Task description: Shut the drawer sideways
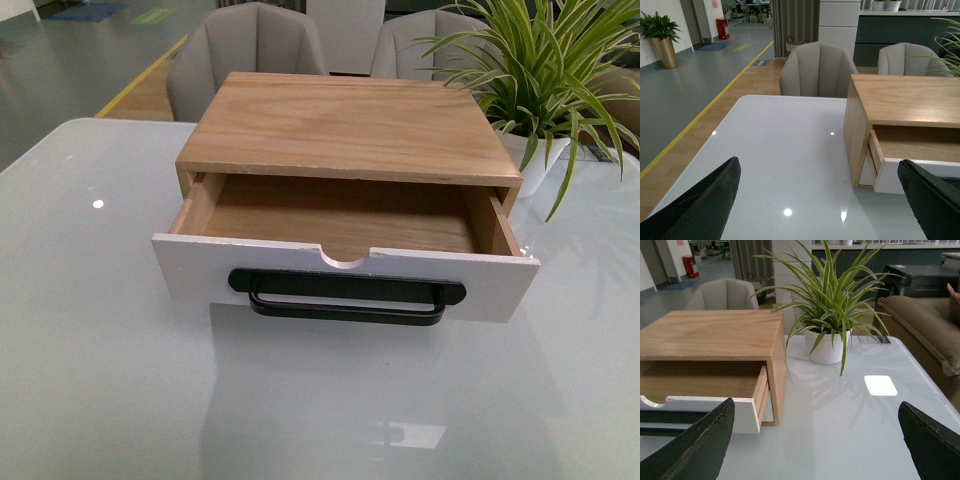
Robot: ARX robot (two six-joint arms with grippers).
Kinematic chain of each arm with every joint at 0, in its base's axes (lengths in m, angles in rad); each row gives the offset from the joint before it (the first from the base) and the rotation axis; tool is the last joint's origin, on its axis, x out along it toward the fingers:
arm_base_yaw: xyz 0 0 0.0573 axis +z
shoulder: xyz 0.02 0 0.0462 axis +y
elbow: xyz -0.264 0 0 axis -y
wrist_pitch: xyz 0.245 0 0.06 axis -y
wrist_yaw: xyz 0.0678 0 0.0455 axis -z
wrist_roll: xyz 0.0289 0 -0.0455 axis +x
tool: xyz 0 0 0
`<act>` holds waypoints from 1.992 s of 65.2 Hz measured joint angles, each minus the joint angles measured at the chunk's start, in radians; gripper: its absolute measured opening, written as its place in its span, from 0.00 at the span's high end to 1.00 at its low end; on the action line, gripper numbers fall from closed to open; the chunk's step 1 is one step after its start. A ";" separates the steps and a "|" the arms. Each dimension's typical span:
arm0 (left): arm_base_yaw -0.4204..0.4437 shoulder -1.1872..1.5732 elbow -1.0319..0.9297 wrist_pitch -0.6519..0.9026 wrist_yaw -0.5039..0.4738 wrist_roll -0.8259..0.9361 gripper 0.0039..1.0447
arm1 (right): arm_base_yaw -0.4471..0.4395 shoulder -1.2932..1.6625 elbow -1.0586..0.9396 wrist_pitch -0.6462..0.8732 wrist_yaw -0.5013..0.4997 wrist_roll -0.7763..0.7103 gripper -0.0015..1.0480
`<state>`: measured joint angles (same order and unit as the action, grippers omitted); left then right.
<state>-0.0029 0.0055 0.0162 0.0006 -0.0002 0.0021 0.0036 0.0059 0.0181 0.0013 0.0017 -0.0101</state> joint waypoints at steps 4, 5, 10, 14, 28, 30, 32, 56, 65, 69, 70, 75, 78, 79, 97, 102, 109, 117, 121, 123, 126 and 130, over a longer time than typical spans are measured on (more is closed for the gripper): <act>0.000 0.000 0.000 0.000 0.000 0.000 0.08 | 0.000 0.000 0.000 0.000 0.000 0.000 0.09; 0.000 0.000 0.000 0.000 0.000 0.000 0.08 | 0.000 0.000 0.000 0.000 0.000 0.000 0.09; 0.000 0.000 0.000 0.000 0.000 0.000 0.08 | 0.000 0.000 0.000 0.000 0.000 0.000 0.09; 0.000 0.000 0.000 0.000 0.000 0.000 0.08 | 0.000 0.000 0.000 0.000 0.000 0.000 0.09; 0.000 0.000 0.000 0.000 0.000 0.000 0.08 | 0.000 0.000 0.000 0.000 0.000 0.000 0.09; 0.000 0.000 0.000 0.000 0.000 0.000 0.08 | 0.000 0.000 0.000 0.000 0.000 0.000 0.09; 0.000 0.000 0.000 0.000 0.000 0.000 0.08 | 0.000 0.000 0.000 0.000 0.000 0.000 0.09; 0.000 0.000 0.000 0.000 0.000 0.000 0.08 | -0.039 0.043 0.030 -0.090 -0.133 -0.032 0.09; 0.000 0.000 0.000 0.000 0.000 0.000 0.08 | -0.120 0.280 0.072 -0.158 -0.369 -0.191 0.09; 0.031 0.097 0.064 -0.169 0.150 0.013 0.08 | -0.135 0.357 0.085 -0.089 -0.389 -0.263 0.09; 0.030 0.145 0.085 -0.204 0.184 0.019 0.08 | -0.137 0.380 0.089 -0.066 -0.388 -0.278 0.09; -0.021 0.332 0.110 -0.150 0.233 0.052 0.08 | -0.131 0.504 0.106 0.052 -0.390 -0.373 0.09; -0.056 0.430 0.113 -0.062 0.231 0.079 0.08 | -0.118 0.585 0.112 0.119 -0.382 -0.434 0.09; -0.063 0.450 0.114 -0.043 0.230 0.085 0.08 | -0.115 0.601 0.114 0.132 -0.381 -0.446 0.09; -0.264 1.059 0.183 0.476 0.240 0.300 0.08 | 0.013 1.052 0.216 0.331 -0.379 -0.777 0.09; -0.293 1.166 0.195 0.570 0.237 0.360 0.08 | 0.046 1.123 0.237 0.337 -0.368 -0.866 0.09; -0.319 1.276 0.219 0.656 0.263 0.422 0.08 | 0.085 1.214 0.268 0.352 -0.345 -0.983 0.09; -0.337 1.373 0.251 0.716 0.292 0.487 0.08 | 0.122 1.289 0.303 0.359 -0.338 -1.095 0.09; -0.349 1.438 0.273 0.738 0.318 0.537 0.08 | 0.146 1.342 0.327 0.373 -0.331 -1.151 0.09; -0.354 1.463 0.284 0.746 0.330 0.556 0.08 | 0.158 1.364 0.336 0.378 -0.331 -1.168 0.09; -0.361 1.498 0.303 0.759 0.346 0.580 0.08 | 0.177 1.396 0.344 0.389 -0.330 -1.188 0.09; -0.369 1.543 0.330 0.776 0.368 0.602 0.08 | 0.207 1.435 0.352 0.406 -0.331 -1.204 0.09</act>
<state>-0.3717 1.5486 0.3462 0.7765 0.3676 0.6037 0.2108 1.4406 0.3706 0.4072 -0.3294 -1.2137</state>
